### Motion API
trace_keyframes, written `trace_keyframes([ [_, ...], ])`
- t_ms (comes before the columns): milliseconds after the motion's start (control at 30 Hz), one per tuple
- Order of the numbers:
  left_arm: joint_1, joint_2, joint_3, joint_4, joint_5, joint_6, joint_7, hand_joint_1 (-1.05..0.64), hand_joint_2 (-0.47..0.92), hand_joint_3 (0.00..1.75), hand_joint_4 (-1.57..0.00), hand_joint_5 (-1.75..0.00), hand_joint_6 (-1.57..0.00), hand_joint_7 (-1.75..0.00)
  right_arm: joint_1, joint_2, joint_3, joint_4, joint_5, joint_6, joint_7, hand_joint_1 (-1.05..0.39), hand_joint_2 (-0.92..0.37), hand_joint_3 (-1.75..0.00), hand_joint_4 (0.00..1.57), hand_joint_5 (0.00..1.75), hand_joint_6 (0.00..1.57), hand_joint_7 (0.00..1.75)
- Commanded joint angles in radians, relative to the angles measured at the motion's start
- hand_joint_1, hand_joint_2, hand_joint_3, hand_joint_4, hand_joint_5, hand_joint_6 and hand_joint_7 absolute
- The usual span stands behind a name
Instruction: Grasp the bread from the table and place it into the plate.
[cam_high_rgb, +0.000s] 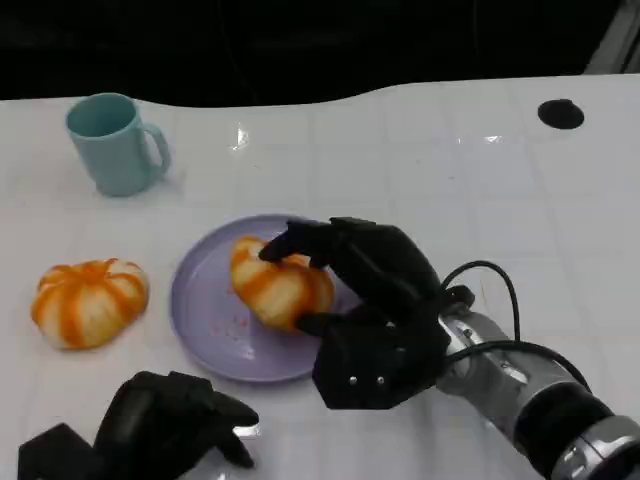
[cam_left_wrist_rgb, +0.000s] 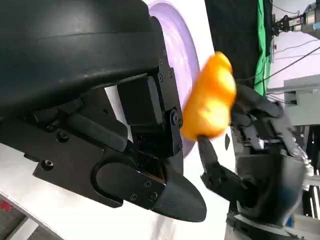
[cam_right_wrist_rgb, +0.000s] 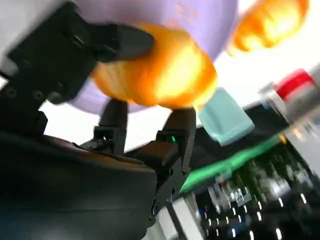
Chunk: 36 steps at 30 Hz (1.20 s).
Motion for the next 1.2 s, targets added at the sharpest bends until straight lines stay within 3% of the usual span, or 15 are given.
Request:
trace_keyframes([
  [33,0.005,0.014,0.0,0.002,0.009,-0.008,0.017,-1.05,0.92,0.0,-1.4,-0.84,-1.57,-0.24,-0.002,-0.03,0.016,-0.066,-0.007,0.035,0.04,-0.49,-0.92,-0.19,0.08,0.38,0.36,0.03],
  [300,0.004,0.014,-0.007,0.001,0.014,-0.011,0.027,-1.05,0.92,0.01,-1.4,-0.84,-1.57,-0.24,0.043,-0.071,0.022,-0.165,0.01,0.03,0.093,-0.56,-0.92,-0.2,0.0,0.47,0.33,0.01],
  [500,0.001,0.01,-0.005,0.007,0.011,-0.018,0.022,-1.05,0.92,0.01,-1.39,-0.83,-1.57,-0.24,0.097,-0.108,0.006,-0.248,0.034,-0.009,0.1,-0.56,-0.92,-0.21,0.07,0.54,0.38,0.03],
  [700,0.0,0.01,-0.005,0.003,0.009,-0.009,0.023,-1.05,0.92,0.01,-1.4,-0.83,-1.57,-0.23,0.193,-0.145,-0.05,-0.348,0.123,-0.087,0.112,-0.52,-0.92,-0.22,0.16,0.62,0.46,0.06],
  [1067,-0.004,0.008,-0.011,0.006,0.028,-0.014,0.039,-1.05,0.92,0.02,-1.4,-0.83,-1.57,-0.23,0.382,-0.182,-0.168,-0.491,0.391,-0.252,0.275,-0.44,-0.92,-0.2,0.37,0.76,0.66,0.16],
  [1200,-0.006,0.004,-0.011,0.006,0.018,-0.012,0.031,-1.05,0.92,0.02,-1.4,-0.84,-1.57,-0.23,0.461,-0.178,-0.21,-0.506,0.582,-0.341,0.384,-0.35,-0.92,-0.2,0.49,0.98,0.77,0.31],
])
